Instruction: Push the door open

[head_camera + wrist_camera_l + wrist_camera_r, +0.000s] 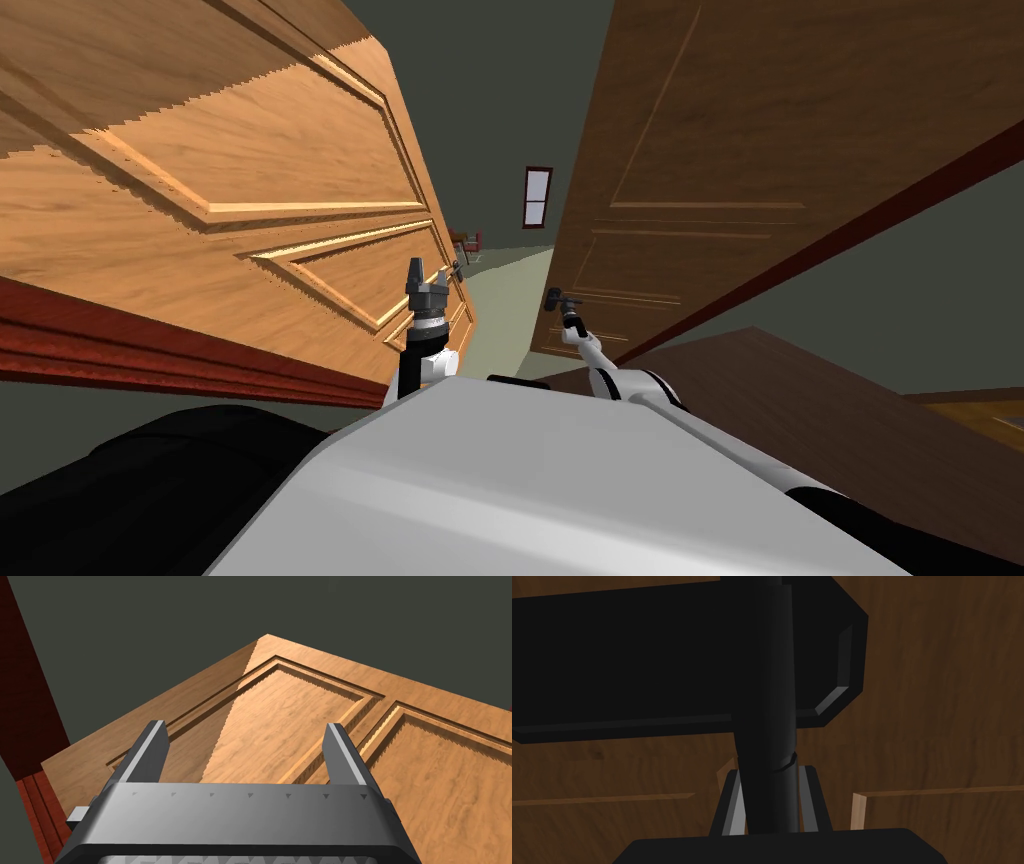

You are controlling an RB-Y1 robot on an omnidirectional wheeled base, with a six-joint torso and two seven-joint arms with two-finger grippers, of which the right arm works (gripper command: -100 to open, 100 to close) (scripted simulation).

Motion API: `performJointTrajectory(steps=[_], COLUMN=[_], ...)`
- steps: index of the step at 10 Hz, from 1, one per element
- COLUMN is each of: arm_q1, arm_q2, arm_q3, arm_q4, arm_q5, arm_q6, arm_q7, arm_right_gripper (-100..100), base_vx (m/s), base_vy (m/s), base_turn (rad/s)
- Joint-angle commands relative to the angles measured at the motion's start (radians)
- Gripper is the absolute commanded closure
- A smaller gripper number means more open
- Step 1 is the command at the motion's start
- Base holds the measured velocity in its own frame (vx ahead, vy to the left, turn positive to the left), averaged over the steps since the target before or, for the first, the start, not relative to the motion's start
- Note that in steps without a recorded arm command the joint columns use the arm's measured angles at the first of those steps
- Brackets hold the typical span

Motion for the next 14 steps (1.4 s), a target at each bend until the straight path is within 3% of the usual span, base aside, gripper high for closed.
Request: performJointTrajectory(steps=[1, 9, 12, 14], arm_q1=[-0.017, -0.008, -0.006, -0.007], arm_q2=[-0.024, -0.052, -0.056, -0.062], arm_q3=[-0.021, -0.085, -0.091, -0.111], arm_q4=[0.027, 0.032, 0.042, 0.046], arm_q5=[-0.008, -0.031, -0.033, -0.042], arm_q6=[-0.016, -0.015, -0.015, -0.02], arm_q7=[0.002, 0.03, 0.031, 0.044], arm_right_gripper=[100, 100, 100, 100], base_vx=[0.139, 0.147, 0.101, 0.134], base_vy=[0.158, 0.11, 0.059, 0.039], base_turn=[-0.068, -0.053, -0.032, -0.06])
